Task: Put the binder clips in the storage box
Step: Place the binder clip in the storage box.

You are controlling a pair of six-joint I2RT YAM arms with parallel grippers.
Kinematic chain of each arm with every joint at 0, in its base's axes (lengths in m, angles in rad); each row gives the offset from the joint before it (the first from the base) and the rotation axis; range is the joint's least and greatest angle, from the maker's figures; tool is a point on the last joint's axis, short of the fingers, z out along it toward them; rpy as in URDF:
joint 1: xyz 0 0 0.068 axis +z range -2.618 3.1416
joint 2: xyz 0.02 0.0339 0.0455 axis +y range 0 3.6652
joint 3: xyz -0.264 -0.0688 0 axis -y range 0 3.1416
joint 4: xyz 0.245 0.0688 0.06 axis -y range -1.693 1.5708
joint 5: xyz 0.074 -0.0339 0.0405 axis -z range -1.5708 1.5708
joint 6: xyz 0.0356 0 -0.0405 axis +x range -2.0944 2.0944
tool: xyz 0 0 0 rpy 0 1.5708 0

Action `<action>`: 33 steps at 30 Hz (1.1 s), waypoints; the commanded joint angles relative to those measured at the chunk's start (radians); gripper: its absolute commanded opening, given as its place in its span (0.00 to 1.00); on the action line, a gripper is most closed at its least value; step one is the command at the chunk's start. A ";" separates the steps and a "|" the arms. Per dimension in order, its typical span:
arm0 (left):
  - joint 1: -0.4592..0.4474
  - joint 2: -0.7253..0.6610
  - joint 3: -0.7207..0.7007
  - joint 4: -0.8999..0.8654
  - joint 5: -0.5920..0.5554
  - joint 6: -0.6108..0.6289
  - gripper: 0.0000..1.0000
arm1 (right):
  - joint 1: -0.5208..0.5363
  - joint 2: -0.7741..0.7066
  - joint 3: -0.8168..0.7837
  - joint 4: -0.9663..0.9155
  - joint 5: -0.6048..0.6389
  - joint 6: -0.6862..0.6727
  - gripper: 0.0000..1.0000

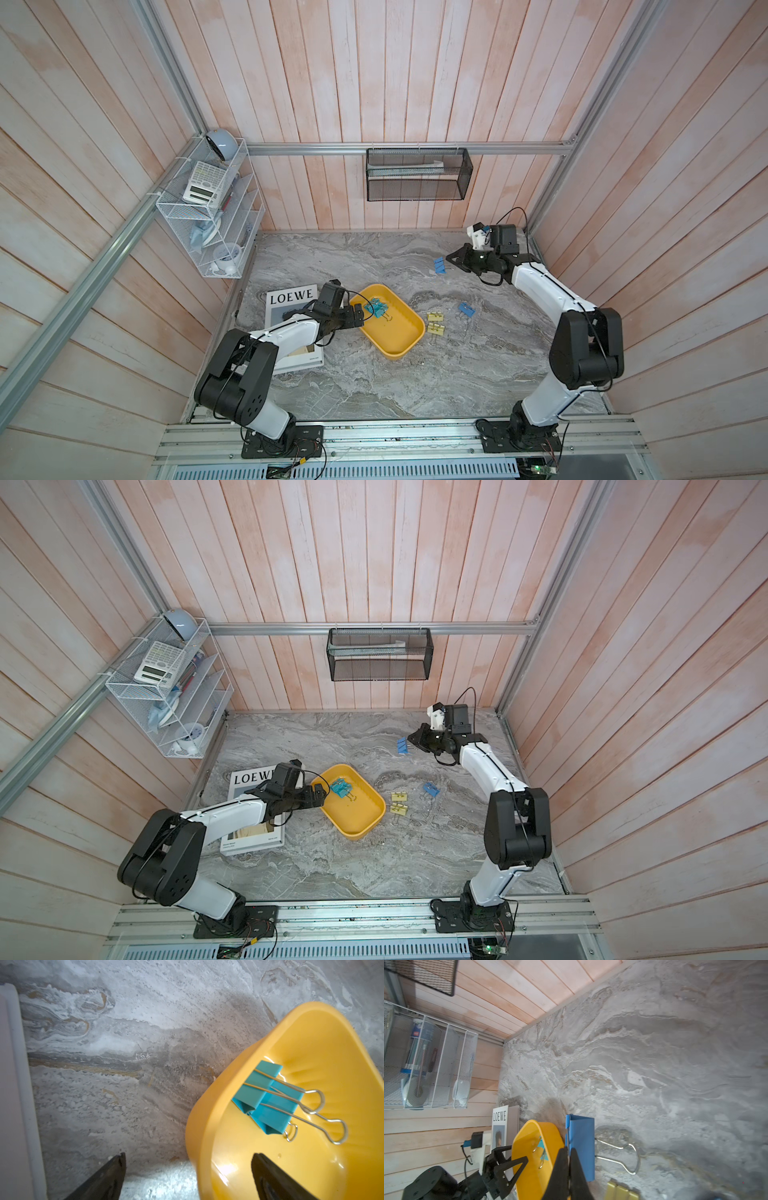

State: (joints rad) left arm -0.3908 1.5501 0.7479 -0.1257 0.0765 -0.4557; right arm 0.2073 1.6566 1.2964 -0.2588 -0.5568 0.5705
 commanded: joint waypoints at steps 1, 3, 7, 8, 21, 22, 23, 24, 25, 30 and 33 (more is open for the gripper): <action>0.004 -0.021 -0.005 0.019 0.027 -0.015 1.00 | 0.128 -0.072 -0.069 -0.002 0.124 0.106 0.00; 0.005 -0.024 -0.008 0.028 0.035 -0.023 1.00 | 0.204 -0.110 -0.125 0.044 0.185 0.190 0.00; 0.004 -0.051 -0.024 0.054 0.044 -0.031 1.00 | 0.337 -0.178 -0.231 0.129 0.317 0.311 0.00; 0.004 -0.065 -0.033 0.067 0.046 -0.032 1.00 | 0.368 -0.198 -0.255 0.144 0.363 0.333 0.00; 0.007 -0.182 -0.055 0.073 -0.153 -0.061 1.00 | 0.629 -0.103 -0.241 0.233 0.529 0.460 0.00; 0.007 -0.181 -0.052 0.073 -0.155 -0.059 1.00 | 0.642 -0.087 -0.233 0.239 0.543 0.474 0.00; 0.007 -0.178 -0.049 0.070 -0.155 -0.056 1.00 | 0.656 -0.067 -0.230 0.259 0.556 0.495 0.00; 0.007 -0.173 -0.041 0.064 -0.153 -0.053 1.00 | 0.668 -0.047 -0.228 0.275 0.571 0.520 0.00; 0.007 -0.168 -0.037 0.062 -0.150 -0.051 1.00 | 0.676 -0.031 -0.225 0.285 0.587 0.540 0.00; 0.007 -0.167 -0.032 0.063 -0.135 -0.043 1.00 | 0.707 0.045 -0.211 0.316 0.669 0.629 0.00; 0.007 -0.170 -0.034 0.060 -0.128 -0.037 1.00 | 0.714 0.068 -0.218 0.349 0.691 0.671 0.00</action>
State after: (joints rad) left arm -0.3889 1.3781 0.6903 -0.0612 -0.0463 -0.5049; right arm 0.9115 1.7107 1.0500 0.0338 0.0616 1.1751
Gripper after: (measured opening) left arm 0.998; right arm 0.056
